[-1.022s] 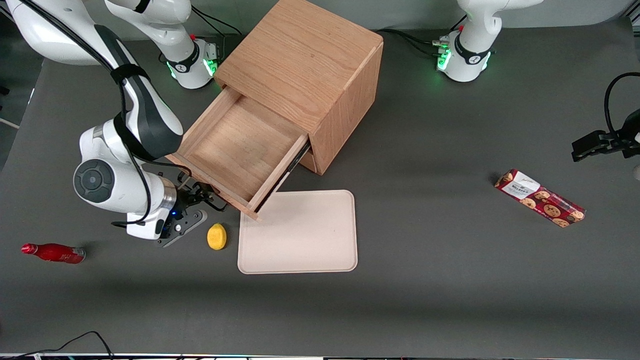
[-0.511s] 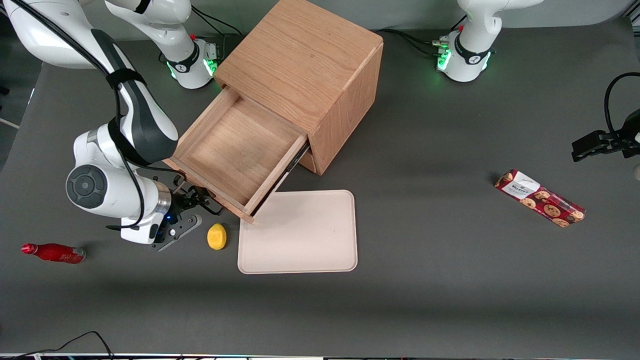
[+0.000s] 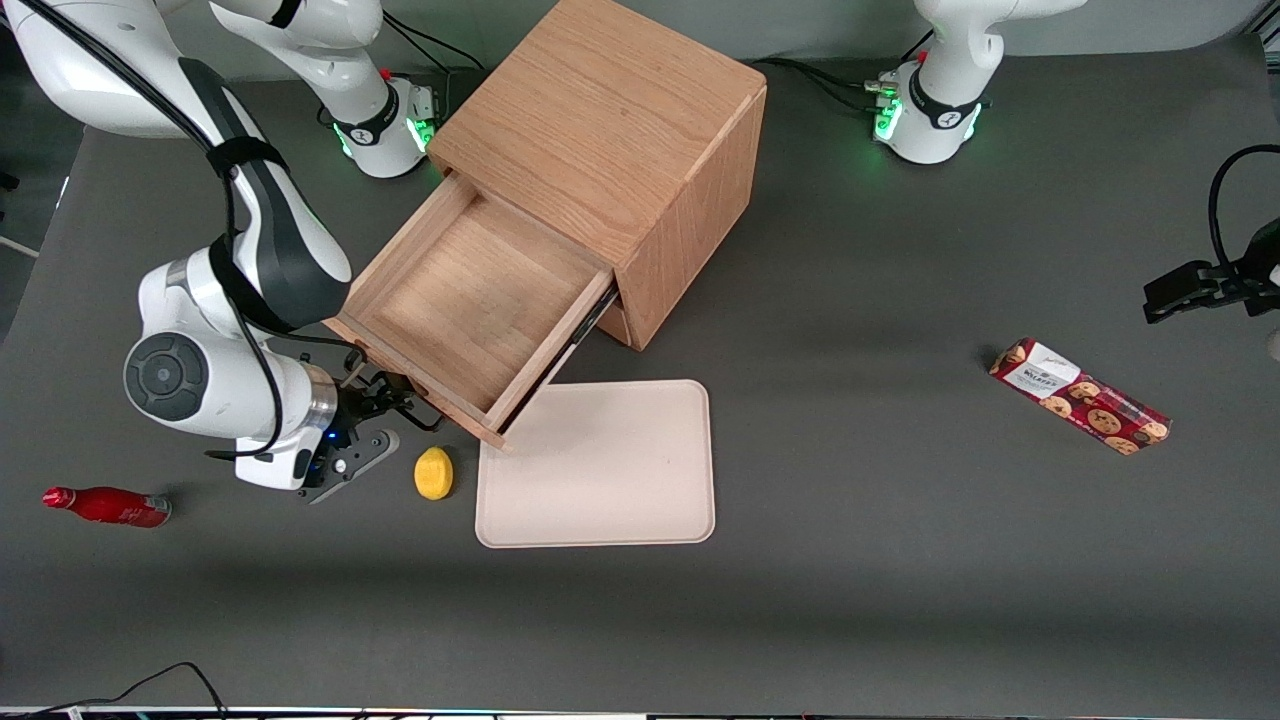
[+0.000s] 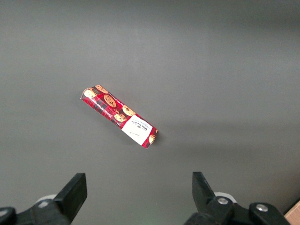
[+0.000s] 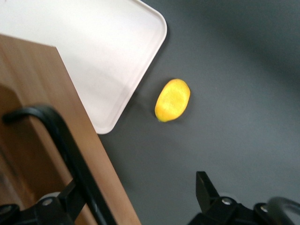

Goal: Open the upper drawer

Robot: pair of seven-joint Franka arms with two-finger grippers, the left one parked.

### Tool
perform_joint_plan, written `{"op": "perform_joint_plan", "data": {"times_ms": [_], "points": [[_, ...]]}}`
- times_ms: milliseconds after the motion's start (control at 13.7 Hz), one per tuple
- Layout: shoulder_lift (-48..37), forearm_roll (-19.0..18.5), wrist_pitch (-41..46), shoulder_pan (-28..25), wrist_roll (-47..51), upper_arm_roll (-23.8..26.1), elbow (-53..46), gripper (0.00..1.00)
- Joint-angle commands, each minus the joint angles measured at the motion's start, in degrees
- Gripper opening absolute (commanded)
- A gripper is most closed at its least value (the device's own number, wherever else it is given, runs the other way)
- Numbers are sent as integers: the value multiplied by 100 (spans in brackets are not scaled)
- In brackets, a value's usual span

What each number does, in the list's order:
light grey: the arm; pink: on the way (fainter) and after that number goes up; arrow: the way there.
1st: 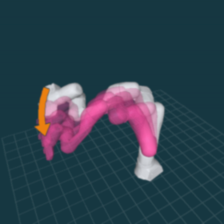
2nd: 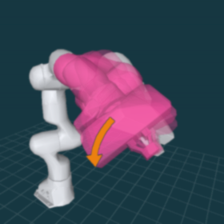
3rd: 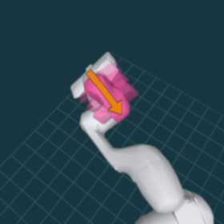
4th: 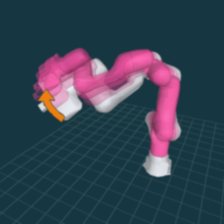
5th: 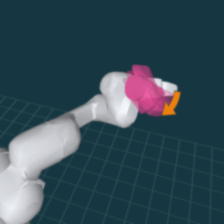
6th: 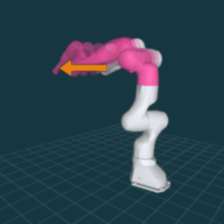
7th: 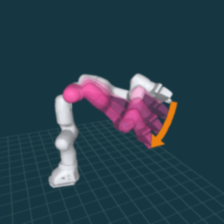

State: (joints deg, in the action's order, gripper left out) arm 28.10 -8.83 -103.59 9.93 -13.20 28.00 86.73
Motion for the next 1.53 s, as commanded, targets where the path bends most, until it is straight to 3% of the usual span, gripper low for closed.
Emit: {"op": "perform_joint_plan", "data": {"times_ms": [0,365,584,803,1095,1241,1460], "points": [[-6,-92,383,0,-130,21,-297,100],[-59,-48,787,0,-104,47,-639,100],[-401,-4,884,61,447,-40,-719,100],[-875,57,884,35,1273,-505,-754,100],[-1517,435,893,-26,1732,-1322,-825,100],[-1702,444,884,-88,2468,-1560,-834,100],[-1905,444,1164,-123,2472,-1780,-833,100]]}}
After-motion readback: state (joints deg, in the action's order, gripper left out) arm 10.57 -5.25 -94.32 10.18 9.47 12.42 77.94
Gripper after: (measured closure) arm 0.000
